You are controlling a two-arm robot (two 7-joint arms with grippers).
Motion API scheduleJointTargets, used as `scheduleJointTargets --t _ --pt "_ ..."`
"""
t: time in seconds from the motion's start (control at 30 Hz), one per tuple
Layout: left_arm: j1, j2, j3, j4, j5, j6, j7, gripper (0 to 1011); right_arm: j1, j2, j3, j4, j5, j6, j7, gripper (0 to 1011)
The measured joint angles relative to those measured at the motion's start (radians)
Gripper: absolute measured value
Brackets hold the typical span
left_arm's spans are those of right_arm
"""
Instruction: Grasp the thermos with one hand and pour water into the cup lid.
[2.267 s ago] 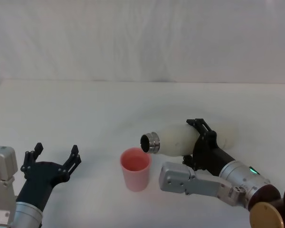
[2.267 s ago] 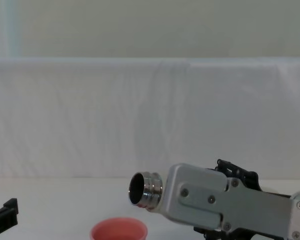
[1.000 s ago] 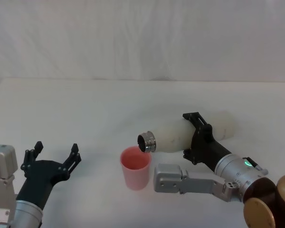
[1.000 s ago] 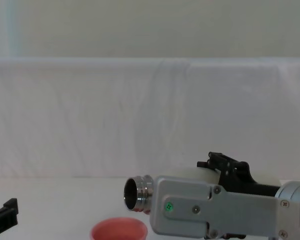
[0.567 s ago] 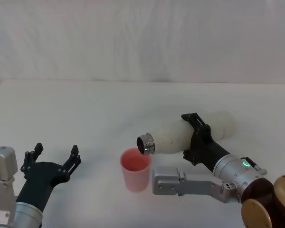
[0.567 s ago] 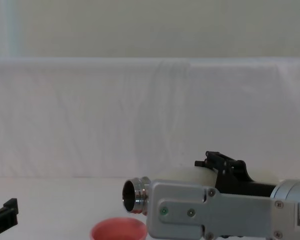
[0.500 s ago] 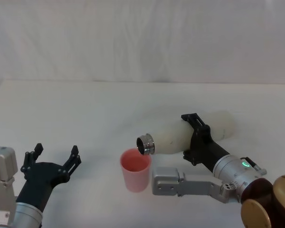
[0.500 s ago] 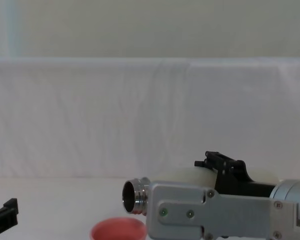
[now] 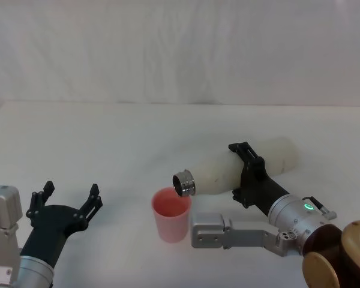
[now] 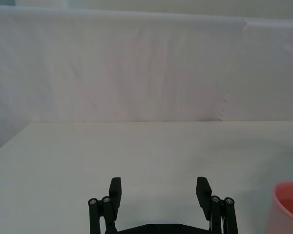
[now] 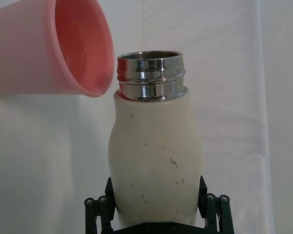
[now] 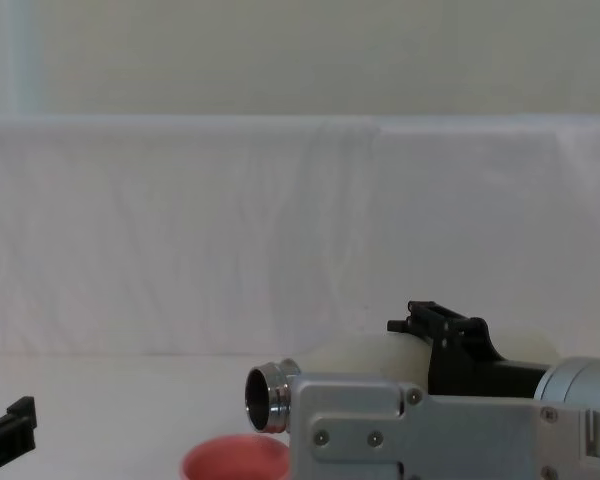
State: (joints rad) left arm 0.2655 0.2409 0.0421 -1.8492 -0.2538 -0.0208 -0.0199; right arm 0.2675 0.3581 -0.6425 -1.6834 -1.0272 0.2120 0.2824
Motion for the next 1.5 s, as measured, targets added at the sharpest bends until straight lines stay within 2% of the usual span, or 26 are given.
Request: scheduleJointTargets --t 1.5 --pt "0.000 0.000 0.000 0.000 0.000 0.000 0.000 1001 0.036 0.000 -0.029 0.013 -0.044 0.000 0.015 960"
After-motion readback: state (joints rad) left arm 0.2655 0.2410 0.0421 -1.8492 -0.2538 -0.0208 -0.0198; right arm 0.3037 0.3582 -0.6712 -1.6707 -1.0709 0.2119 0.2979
